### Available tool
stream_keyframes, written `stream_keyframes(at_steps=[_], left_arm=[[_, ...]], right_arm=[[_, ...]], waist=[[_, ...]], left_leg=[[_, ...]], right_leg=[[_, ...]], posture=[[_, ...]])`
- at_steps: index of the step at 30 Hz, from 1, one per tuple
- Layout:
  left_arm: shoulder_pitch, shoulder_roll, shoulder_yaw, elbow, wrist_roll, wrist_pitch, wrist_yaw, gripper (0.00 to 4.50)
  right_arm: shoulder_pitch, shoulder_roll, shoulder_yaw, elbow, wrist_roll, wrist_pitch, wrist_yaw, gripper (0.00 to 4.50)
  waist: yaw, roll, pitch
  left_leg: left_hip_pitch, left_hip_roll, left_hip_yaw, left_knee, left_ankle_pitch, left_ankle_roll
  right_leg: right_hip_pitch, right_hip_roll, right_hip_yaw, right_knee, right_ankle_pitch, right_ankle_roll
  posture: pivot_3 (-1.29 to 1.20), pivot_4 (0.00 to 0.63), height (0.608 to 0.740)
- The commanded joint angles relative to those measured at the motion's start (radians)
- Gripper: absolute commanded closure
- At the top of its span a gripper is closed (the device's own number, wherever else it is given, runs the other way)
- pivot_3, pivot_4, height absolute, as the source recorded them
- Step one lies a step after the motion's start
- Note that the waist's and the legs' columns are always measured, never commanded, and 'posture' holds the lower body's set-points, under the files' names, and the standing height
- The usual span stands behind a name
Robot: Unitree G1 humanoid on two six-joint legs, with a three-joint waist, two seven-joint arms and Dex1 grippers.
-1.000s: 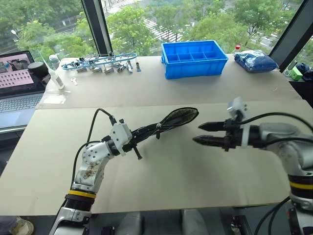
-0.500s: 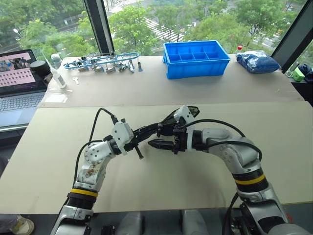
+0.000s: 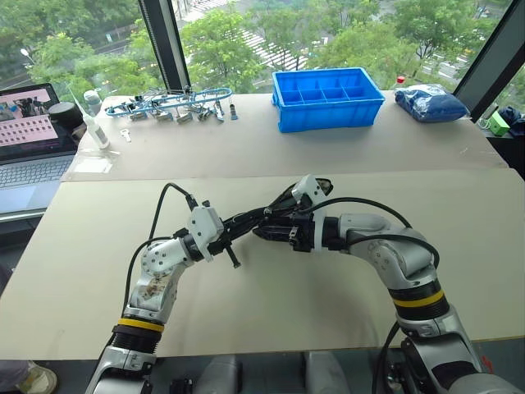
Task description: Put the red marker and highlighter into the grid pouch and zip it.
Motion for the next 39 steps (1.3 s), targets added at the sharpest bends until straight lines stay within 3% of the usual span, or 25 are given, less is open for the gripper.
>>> stream_keyframes(at_steps=[1, 5, 10, 14, 18, 21, 22, 23, 29, 35, 39], left_arm=[[-0.008, -0.001, 0.008, -0.032, -0.006, -0.024, 0.004, 4.49], [-0.007, 0.001, 0.01, -0.033, -0.005, -0.023, 0.005, 4.49], [-0.003, 0.005, 0.014, -0.036, -0.005, -0.023, 0.008, 4.49], [0.005, 0.009, 0.013, -0.041, -0.008, -0.022, 0.009, 4.49], [0.001, 0.01, 0.013, -0.036, -0.011, -0.02, 0.006, 4.49], [-0.008, 0.012, 0.012, -0.027, -0.014, -0.023, 0.003, 4.49], [-0.01, 0.013, 0.011, -0.024, -0.015, -0.024, 0.003, 4.49], [-0.012, 0.014, 0.01, -0.022, -0.016, -0.025, 0.002, 4.49], [-0.031, 0.005, 0.003, -0.004, -0.018, -0.026, -0.022, 4.49], [-0.067, -0.024, -0.041, 0.061, -0.004, -0.065, -0.09, 4.49], [-0.13, -0.026, -0.092, 0.141, 0.011, -0.124, -0.192, 4.49]], right_arm=[[-0.009, 0.002, -0.022, -0.039, 0.03, -0.011, 0.011, 4.39], [0.004, -0.065, -0.029, -0.045, 0.016, -0.004, 0.041, 4.39], [0.027, -0.271, -0.096, 0.01, -0.033, -0.095, 0.136, 4.39], [0.034, -0.44, -0.176, 0.163, -0.112, -0.249, 0.185, 4.39], [0.006, -0.504, -0.188, 0.322, -0.187, -0.357, 0.193, 4.39], [-0.039, -0.49, -0.208, 0.418, -0.198, -0.378, 0.159, 4.39], [-0.052, -0.48, -0.216, 0.432, -0.188, -0.367, 0.152, 3.81], [-0.053, -0.47, -0.224, 0.425, -0.168, -0.356, 0.163, 3.67], [0.02, -0.495, -0.298, 0.326, -0.008, -0.184, 0.283, 1.6], [0.15, -0.594, -0.416, 0.292, 0.004, -0.226, 0.321, 1.6], [0.283, -0.608, -0.527, 0.142, 0.076, -0.206, 0.345, 1.6]], waist=[[0.0, 0.0, 0.0], [0.001, 0.0, 0.0], [0.006, 0.0, 0.0], [0.006, 0.0, 0.0], [-0.001, 0.0, 0.0], [-0.007, 0.0, 0.0], [-0.007, 0.0, 0.0], [-0.003, 0.0, 0.0], [0.004, 0.0, 0.0], [0.021, 0.0, 0.0], [0.018, 0.0, 0.0]], left_leg=[[0.0, 0.0, 0.0, 0.0, 0.0, 0.0], [0.0, 0.0, 0.0, 0.0, 0.0, 0.001], [-0.001, 0.0, 0.0, 0.0, -0.001, 0.002], [0.0, 0.0, 0.001, 0.0, -0.002, 0.003], [0.0, 0.0, 0.001, 0.0, -0.002, 0.003], [0.0, 0.0, 0.002, 0.0, -0.002, 0.003], [0.0, 0.0, 0.002, 0.0, -0.001, 0.003], [0.0, 0.0, 0.002, 0.0, -0.001, 0.003], [-0.001, 0.0, 0.002, 0.0, -0.001, 0.003], [-0.001, 0.0, 0.002, 0.001, -0.002, 0.003], [-0.001, 0.0, 0.002, 0.0, -0.002, 0.003]], right_leg=[[0.0, 0.0, 0.0, 0.0, 0.0, 0.0], [0.0, 0.0, 0.0, 0.0, 0.0, 0.0], [0.0, 0.0, 0.0, -0.001, 0.0, 0.0], [0.001, 0.0, 0.0, -0.001, 0.0, 0.0], [0.001, 0.0, 0.0, -0.001, 0.0, 0.0], [0.001, 0.0, 0.001, -0.001, 0.0, 0.0], [0.001, 0.0, 0.001, -0.001, 0.0, 0.0], [0.001, 0.0, 0.001, -0.001, 0.0, 0.0], [0.001, 0.0, 0.001, -0.002, 0.0, 0.0], [0.001, 0.0, 0.001, -0.002, 0.0, 0.0], [0.001, 0.0, 0.0, -0.001, 0.0, 0.0]], posture=[[0.0, 0.15, 0.74], [0.0, 0.15, 0.74], [0.0, 0.15, 0.74], [0.0, 0.15, 0.74], [0.0, 0.15, 0.74], [0.0, 0.15, 0.74], [0.0, 0.15, 0.74], [0.0, 0.15, 0.74], [0.0, 0.15, 0.74], [0.0, 0.15, 0.74], [0.0, 0.15, 0.74]])
